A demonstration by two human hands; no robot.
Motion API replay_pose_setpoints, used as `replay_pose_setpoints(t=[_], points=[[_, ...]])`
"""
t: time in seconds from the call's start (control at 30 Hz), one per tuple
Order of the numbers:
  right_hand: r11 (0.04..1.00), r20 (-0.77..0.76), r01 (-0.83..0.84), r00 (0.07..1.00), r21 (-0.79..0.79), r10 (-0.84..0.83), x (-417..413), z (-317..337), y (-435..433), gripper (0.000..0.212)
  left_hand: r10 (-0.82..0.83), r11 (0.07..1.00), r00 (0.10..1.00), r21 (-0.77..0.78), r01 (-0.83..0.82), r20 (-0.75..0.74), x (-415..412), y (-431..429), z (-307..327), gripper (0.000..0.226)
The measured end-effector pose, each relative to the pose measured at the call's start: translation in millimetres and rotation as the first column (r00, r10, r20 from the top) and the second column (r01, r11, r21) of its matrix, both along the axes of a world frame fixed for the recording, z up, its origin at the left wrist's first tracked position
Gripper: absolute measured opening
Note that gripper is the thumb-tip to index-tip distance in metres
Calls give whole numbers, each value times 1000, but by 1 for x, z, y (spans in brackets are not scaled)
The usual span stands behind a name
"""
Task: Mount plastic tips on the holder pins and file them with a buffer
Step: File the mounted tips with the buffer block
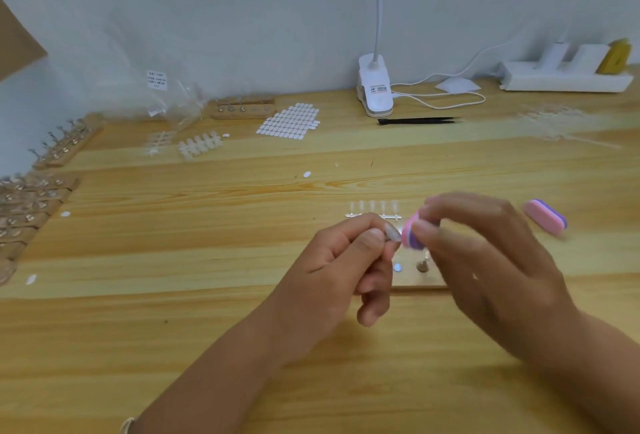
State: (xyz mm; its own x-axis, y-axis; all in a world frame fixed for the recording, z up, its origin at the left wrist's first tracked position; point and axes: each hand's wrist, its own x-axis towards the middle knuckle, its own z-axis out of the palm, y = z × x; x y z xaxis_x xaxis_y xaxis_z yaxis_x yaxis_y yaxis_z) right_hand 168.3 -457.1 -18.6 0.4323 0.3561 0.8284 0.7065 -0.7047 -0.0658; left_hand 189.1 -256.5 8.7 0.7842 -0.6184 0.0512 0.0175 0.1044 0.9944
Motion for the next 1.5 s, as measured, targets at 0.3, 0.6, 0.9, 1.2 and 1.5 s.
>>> replay_pose_setpoints(t=[0.3, 0.6, 0.9, 1.2, 1.5], points=[[1000, 5, 1, 1000, -3, -1, -1, 1, 2, 37, -68, 997, 995, -33, 66, -73, 1, 0, -2, 28], [1000, 24, -23, 999, -17, 24, -2, 0, 3, 32, -99, 994, 989, -60, 93, -106, -1, -1, -2, 28], [998, 41, -34, 999, -43, 36, -3, 1, 2, 39, -182, 983, 978, -23, 181, -101, 0, 0, -1, 32], [993, 12, -114, 993, -19, 114, -2, -2, 3, 33, -194, 979, 972, -91, 183, -130, 1, 1, -1, 31], [996, 19, -92, 996, 2, 92, -2, -2, 1, 42, -186, 978, 974, -123, 171, -127, 0, 1, -2, 29]])
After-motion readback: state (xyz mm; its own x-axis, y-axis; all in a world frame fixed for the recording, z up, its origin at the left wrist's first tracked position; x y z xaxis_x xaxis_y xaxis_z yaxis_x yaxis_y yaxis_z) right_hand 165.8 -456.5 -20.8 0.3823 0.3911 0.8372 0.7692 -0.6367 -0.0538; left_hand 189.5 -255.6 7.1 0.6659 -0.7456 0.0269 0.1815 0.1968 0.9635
